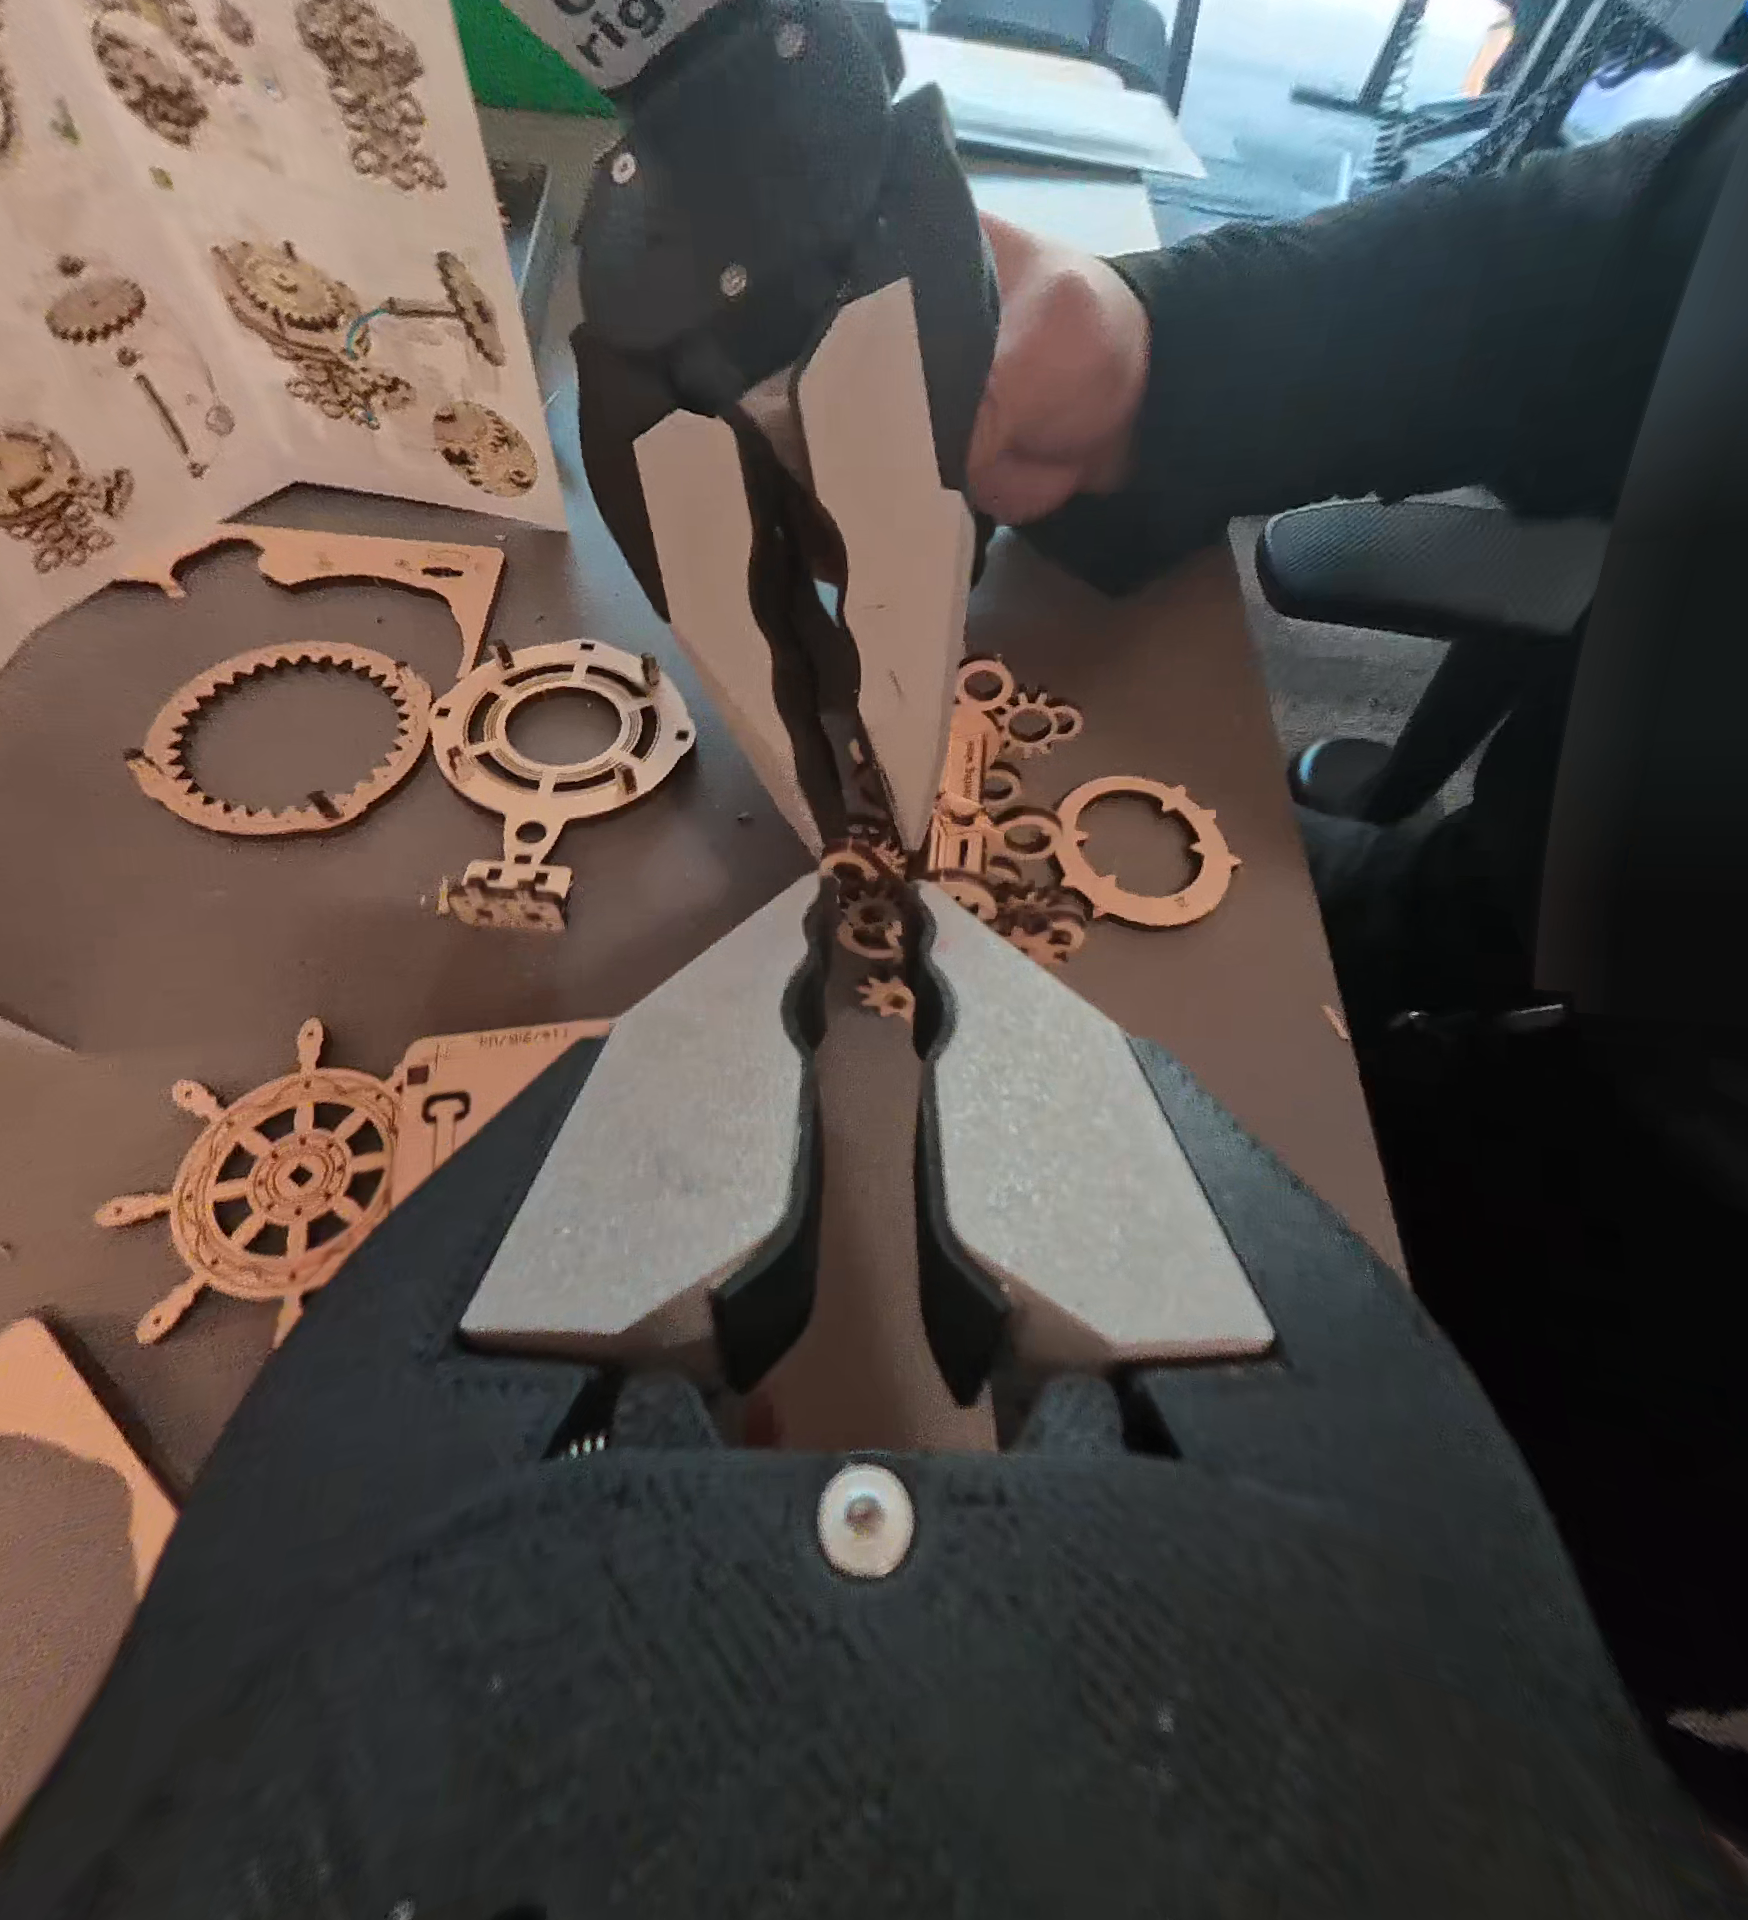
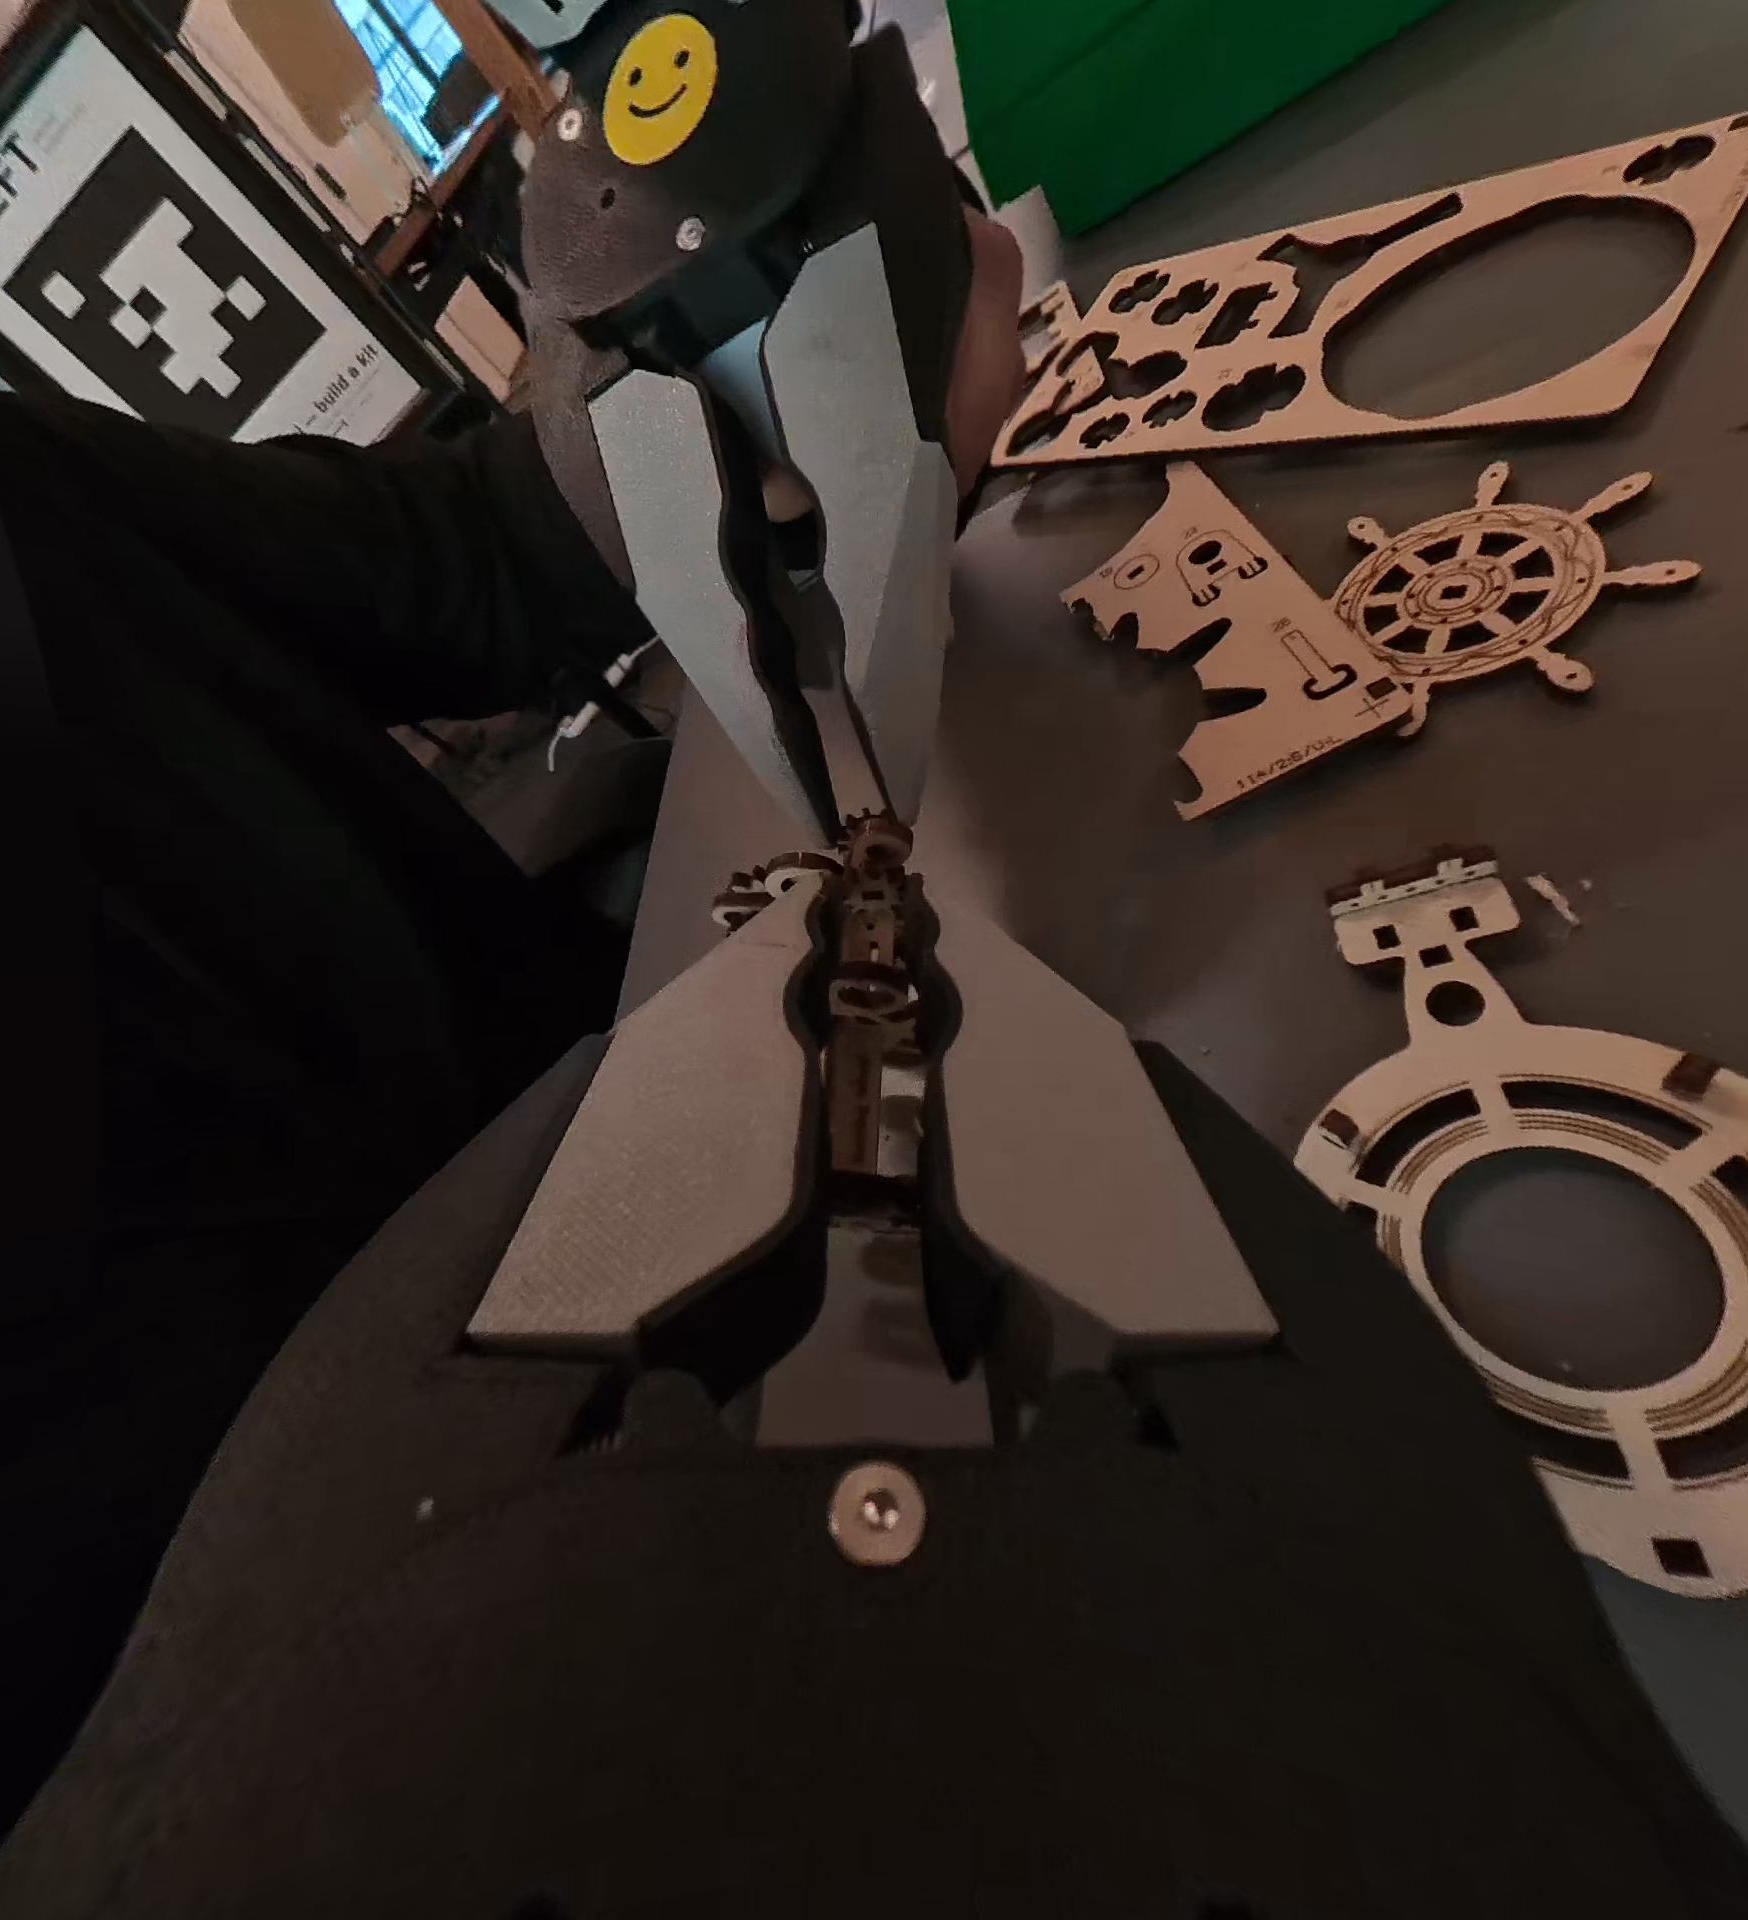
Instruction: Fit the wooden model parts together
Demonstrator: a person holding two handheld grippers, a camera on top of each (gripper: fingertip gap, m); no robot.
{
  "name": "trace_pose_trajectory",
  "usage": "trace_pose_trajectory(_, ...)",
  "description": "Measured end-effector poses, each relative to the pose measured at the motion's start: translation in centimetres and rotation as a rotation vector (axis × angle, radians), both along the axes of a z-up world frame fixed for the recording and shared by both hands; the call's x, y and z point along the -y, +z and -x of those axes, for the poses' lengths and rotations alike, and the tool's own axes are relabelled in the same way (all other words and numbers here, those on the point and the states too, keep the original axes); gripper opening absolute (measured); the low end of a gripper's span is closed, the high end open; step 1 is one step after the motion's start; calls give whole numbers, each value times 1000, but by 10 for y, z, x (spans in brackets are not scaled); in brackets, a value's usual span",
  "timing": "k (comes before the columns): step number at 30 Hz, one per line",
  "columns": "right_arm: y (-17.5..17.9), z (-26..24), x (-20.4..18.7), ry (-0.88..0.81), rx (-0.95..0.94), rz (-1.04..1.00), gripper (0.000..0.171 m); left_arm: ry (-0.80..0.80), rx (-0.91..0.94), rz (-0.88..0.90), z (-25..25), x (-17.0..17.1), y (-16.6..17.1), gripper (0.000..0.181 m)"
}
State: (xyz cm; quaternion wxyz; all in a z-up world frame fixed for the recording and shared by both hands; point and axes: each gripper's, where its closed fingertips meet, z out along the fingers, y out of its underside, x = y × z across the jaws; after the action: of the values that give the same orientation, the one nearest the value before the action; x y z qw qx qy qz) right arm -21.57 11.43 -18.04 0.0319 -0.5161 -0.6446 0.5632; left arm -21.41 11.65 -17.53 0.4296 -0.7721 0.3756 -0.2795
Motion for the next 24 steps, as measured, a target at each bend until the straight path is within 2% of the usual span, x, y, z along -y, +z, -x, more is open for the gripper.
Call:
trace_pose_trajectory(4, 0, 1, 1, 6, 1, 30, 8, 66, -46, -18, 5, 2, -6, 12)
trace_pose_trajectory(10, -1, 0, 2, 15, 2, 21, 9, 65, -68, -24, 2, 4, -10, 9)
trace_pose_trajectory(19, -1, -1, 5, 29, 6, 13, 8, 28, 53, 81, -2, 9, -8, 16)
trace_pose_trajectory(24, -2, -2, 8, 44, 8, 10, 8, 14, 154, 156, -2, 10, -5, 13)
